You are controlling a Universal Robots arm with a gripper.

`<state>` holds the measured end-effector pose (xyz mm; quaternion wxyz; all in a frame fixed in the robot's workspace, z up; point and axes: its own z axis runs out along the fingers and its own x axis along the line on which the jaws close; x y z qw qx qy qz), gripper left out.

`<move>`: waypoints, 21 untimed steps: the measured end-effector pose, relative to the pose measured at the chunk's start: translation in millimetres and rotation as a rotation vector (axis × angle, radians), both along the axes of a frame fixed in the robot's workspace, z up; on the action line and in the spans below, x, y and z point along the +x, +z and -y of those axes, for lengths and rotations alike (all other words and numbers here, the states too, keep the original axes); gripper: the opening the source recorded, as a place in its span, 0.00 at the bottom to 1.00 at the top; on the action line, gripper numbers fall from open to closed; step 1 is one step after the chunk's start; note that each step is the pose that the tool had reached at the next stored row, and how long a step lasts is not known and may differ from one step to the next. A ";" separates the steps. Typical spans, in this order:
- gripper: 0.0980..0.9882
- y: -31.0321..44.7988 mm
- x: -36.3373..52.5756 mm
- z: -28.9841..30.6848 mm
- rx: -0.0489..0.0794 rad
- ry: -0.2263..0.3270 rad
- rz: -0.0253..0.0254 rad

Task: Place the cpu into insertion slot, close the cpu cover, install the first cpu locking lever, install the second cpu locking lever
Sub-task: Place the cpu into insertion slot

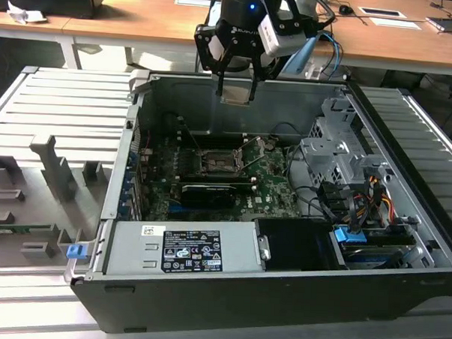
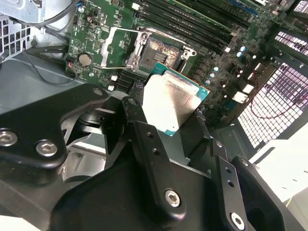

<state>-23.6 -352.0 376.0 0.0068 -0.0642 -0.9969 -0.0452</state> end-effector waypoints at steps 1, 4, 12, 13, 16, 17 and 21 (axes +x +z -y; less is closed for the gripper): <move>0.50 0.0 0.0 0.0 0.000 -0.001 0.0000; 0.50 -0.1 0.0 0.0 0.000 -0.003 0.0000; 0.50 -0.2 0.0 0.0 0.000 -0.010 0.0000; 0.50 -0.2 0.0 0.0 0.000 -0.011 0.0001; 0.50 -0.3 0.0 0.0 0.000 -0.014 0.0000; 0.50 -0.3 0.0 0.0 0.000 -0.015 0.0000; 0.50 -0.7 0.0 0.0 0.000 -0.069 0.0000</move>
